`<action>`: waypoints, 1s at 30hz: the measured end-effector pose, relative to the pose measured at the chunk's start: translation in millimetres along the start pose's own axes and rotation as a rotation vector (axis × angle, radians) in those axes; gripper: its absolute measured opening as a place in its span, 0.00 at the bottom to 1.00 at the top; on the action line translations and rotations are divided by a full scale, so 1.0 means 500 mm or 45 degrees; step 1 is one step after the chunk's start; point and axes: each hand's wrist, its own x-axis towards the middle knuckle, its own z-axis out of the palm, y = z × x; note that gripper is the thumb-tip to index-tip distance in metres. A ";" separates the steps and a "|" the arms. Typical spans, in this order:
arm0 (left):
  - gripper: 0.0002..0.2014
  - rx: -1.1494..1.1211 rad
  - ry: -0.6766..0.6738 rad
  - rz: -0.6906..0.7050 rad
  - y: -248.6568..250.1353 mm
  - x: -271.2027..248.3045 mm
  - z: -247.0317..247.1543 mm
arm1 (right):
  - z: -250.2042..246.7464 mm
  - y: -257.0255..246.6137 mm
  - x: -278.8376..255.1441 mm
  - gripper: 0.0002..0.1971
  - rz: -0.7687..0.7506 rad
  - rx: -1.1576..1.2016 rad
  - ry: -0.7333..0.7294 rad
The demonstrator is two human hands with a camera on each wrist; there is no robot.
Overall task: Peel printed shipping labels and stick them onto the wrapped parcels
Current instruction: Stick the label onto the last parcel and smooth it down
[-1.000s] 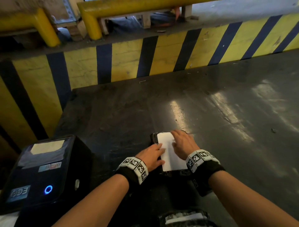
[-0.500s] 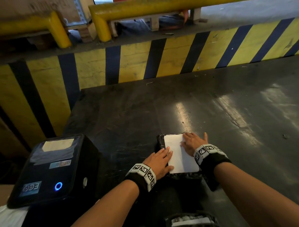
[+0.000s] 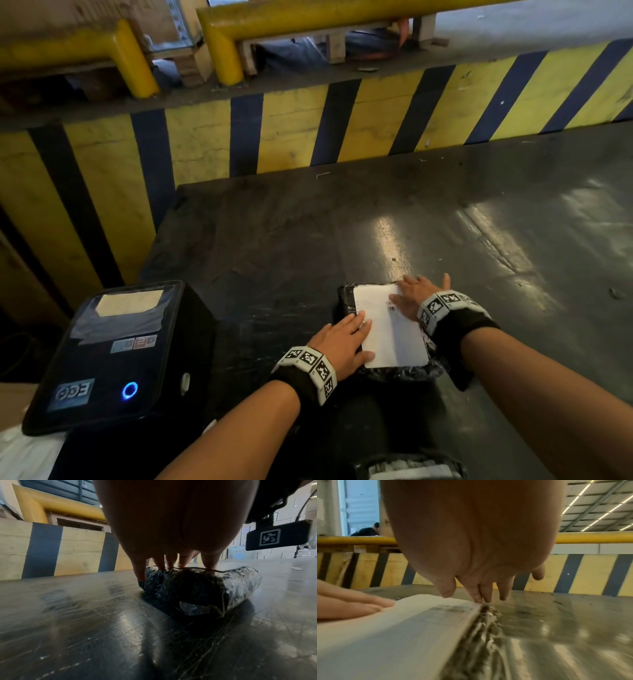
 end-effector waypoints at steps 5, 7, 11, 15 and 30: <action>0.32 -0.038 0.038 0.020 0.001 -0.001 0.001 | 0.030 -0.075 -0.036 0.26 -0.308 0.015 0.092; 0.32 -0.002 0.010 0.004 0.001 -0.003 0.001 | 0.046 -0.049 -0.037 0.27 -0.243 0.080 0.077; 0.32 0.046 -0.021 0.003 -0.002 -0.009 -0.006 | 0.043 0.012 -0.032 0.28 -0.033 0.170 0.010; 0.32 0.087 -0.051 0.006 0.001 -0.018 -0.013 | 0.020 -0.007 -0.036 0.28 -0.049 0.091 0.077; 0.32 0.102 -0.108 0.005 0.014 -0.042 -0.016 | 0.030 -0.006 -0.059 0.28 -0.079 0.112 0.092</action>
